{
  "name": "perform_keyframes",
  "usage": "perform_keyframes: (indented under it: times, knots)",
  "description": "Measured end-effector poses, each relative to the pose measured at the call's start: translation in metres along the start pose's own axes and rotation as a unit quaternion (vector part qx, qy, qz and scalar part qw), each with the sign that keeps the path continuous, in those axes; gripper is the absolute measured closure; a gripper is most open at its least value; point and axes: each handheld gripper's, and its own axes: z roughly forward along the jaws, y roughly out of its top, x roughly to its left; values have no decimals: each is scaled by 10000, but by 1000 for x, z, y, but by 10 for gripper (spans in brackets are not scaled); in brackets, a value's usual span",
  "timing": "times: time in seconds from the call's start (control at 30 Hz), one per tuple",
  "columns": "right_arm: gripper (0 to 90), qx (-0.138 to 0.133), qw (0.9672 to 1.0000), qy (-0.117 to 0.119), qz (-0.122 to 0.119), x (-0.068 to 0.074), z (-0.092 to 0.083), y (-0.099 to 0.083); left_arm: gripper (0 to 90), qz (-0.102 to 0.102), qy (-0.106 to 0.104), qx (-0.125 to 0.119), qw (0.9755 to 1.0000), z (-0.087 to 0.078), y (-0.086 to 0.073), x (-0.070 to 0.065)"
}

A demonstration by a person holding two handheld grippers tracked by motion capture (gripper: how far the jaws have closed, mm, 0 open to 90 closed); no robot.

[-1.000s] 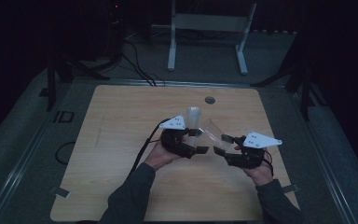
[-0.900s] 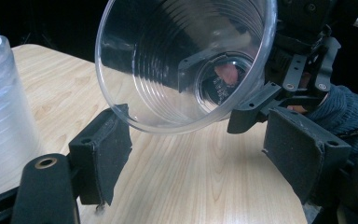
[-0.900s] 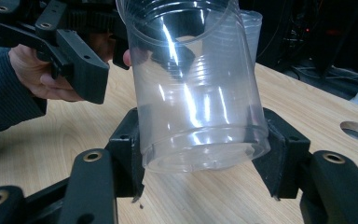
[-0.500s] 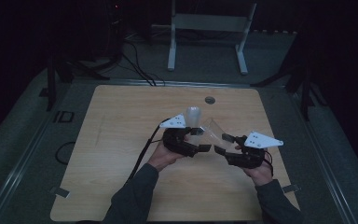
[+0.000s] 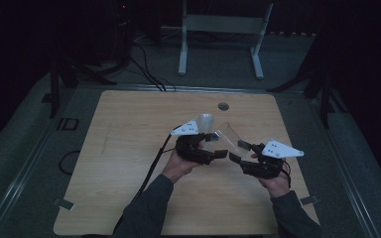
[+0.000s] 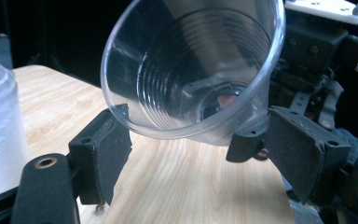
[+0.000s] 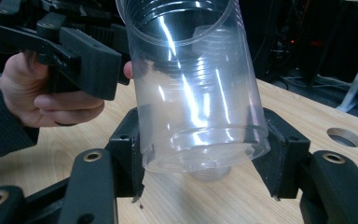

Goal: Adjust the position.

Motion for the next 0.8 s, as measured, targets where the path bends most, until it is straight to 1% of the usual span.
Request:
perform_keyframes:
  times: [0.17,0.3,0.4,0.47,0.7,0.8]
  knots:
    - [419,-67,9999,-64,40,1,0,0,226,-60,20,-135,9999,1,0,-1]
    - [419,-148,9998,-127,63,1,0,0,226,-197,25,-342,9992,3,-1,-1]
    - [419,-193,9996,-177,62,1,-1,0,226,-259,46,-481,9985,4,-1,-1]
    - [419,-205,9996,-189,52,2,-1,0,226,-261,69,-527,9982,5,0,-2]
    - [418,-266,9994,-222,73,2,-1,0,224,-393,51,-714,9967,8,1,-2]
    - [418,-261,9994,-207,88,2,0,0,218,-416,36,-739,9964,9,1,-3]
